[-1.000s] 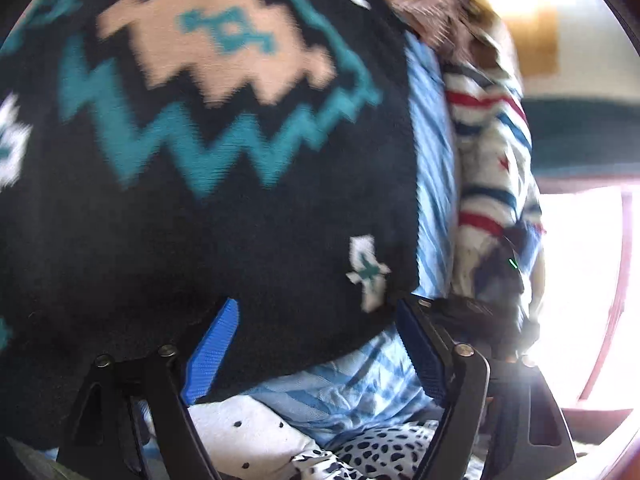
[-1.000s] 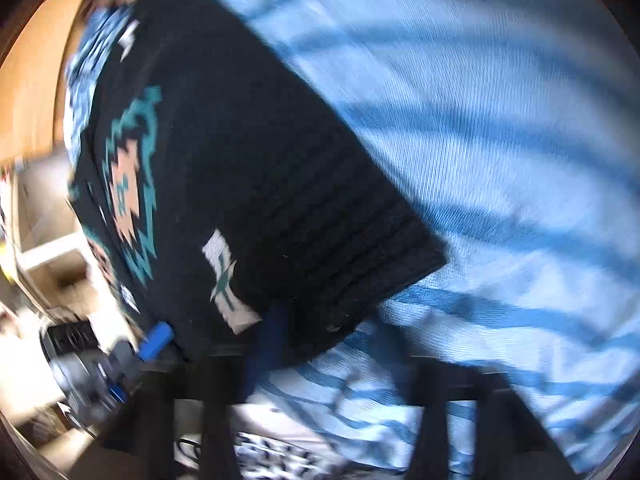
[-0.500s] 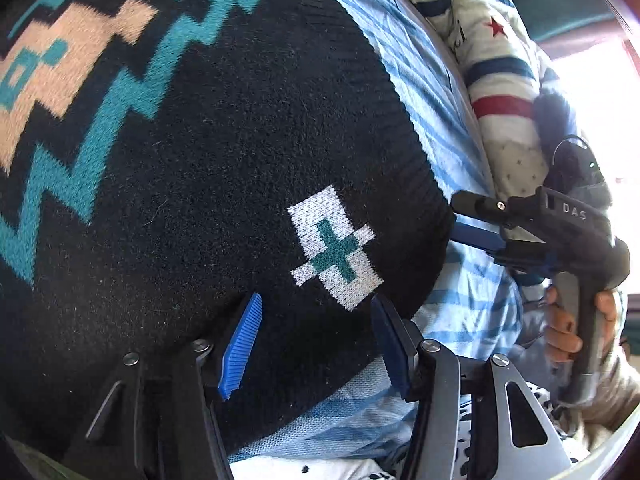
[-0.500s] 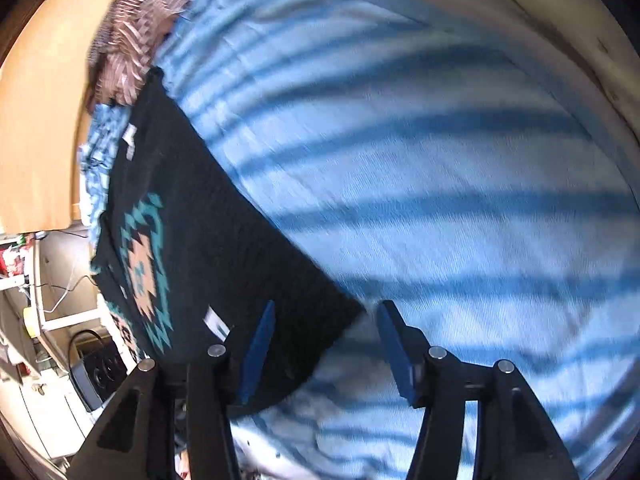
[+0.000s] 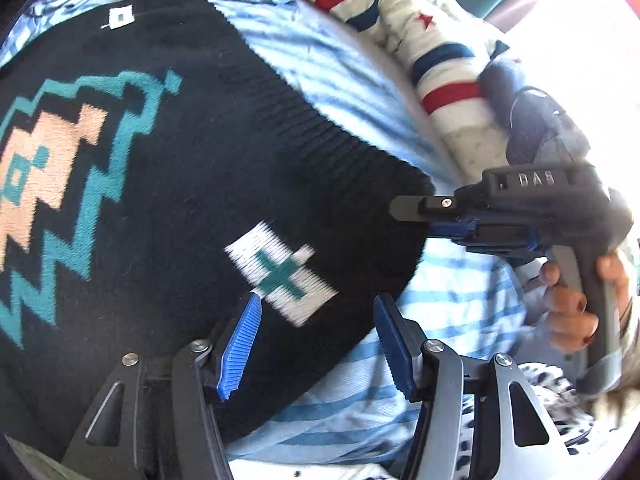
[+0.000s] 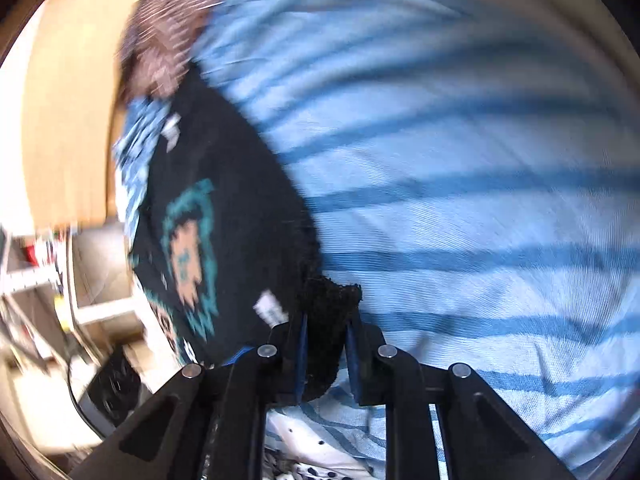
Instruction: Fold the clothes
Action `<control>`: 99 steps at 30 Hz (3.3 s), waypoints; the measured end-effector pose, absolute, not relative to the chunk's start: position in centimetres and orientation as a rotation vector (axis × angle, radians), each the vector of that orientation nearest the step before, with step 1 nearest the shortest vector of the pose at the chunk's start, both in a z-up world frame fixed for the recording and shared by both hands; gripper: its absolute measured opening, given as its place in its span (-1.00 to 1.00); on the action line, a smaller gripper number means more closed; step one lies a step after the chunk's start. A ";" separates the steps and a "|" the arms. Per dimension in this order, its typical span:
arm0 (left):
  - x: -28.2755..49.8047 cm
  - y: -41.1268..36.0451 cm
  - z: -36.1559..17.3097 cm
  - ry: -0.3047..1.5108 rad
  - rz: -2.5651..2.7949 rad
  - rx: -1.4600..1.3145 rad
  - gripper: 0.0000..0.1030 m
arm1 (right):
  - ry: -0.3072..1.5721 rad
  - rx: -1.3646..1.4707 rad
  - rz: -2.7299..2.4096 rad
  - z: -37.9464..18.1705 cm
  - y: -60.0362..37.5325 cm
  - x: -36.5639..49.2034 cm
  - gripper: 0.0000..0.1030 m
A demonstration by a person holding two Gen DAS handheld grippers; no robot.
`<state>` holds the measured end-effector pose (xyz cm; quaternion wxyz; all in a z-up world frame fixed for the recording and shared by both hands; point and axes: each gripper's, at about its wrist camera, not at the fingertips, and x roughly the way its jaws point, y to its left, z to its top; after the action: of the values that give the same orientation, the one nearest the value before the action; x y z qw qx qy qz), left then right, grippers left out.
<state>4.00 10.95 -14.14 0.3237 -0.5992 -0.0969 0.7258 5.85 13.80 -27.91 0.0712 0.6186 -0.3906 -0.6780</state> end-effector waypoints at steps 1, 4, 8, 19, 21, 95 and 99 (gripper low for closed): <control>3.9 9.5 -14.1 -0.364 1.896 -1.558 0.16 | -1.052 1.819 -2.077 -26.4 13.0 5.4 -0.65; 3.7 4.6 -14.1 -0.704 1.873 -1.506 0.33 | -0.715 1.717 -2.134 -22.8 9.6 4.2 -0.65; 3.5 -0.9 -13.8 -1.045 1.849 -1.423 0.55 | -0.407 1.649 -2.088 -21.1 4.8 3.6 -0.65; -3.9 4.9 -13.7 -0.762 1.811 -1.723 0.53 | -0.221 1.676 -1.948 -23.3 0.5 4.8 -0.66; -4.6 6.6 -14.7 -0.683 1.800 -1.804 0.51 | -0.215 1.679 -1.946 -23.4 0.7 4.9 -0.66; 4.8 -13.1 -10.5 -0.819 2.572 -1.730 0.21 | -0.049 1.659 -2.171 -20.3 -8.1 -12.5 0.46; 2.2 -13.3 -11.0 -0.802 2.782 -1.685 0.25 | 0.072 1.685 -2.261 -21.1 -14.1 -18.8 0.46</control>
<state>2.18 -13.29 -10.96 -0.1040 -0.5002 -0.2381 0.8260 -18.79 -14.06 -21.11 0.1600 0.5896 0.0253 -0.7912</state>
